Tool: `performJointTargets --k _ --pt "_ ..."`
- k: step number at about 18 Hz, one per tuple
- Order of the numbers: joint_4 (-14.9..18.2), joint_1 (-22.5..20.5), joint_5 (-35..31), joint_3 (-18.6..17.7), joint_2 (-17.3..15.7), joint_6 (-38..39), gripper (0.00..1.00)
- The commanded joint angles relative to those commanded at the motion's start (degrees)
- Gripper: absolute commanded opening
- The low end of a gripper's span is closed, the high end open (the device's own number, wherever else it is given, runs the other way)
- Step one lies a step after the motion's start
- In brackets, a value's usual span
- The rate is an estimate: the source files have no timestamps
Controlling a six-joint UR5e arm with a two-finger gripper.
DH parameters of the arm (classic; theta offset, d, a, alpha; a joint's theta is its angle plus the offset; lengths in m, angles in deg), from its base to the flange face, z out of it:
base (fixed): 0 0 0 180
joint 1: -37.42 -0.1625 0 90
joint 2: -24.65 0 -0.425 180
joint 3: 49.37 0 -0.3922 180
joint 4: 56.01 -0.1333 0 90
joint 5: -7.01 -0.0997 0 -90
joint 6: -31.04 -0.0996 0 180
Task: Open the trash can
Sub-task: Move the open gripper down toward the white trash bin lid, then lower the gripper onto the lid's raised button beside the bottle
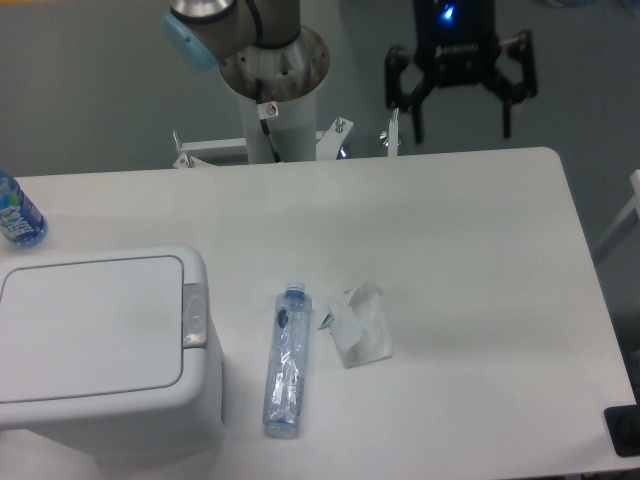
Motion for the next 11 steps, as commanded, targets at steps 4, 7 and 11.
performJointTargets --k 4,7,11 --pt "-0.3 6.2 1.0 0.5 3.1 10.5 1.0" --pt "-3.1 7.8 8.2 1.1 5.7 21.3 1.0" --pt "-6.6 9.6 11.9 1.1 7.4 25.0 1.0"
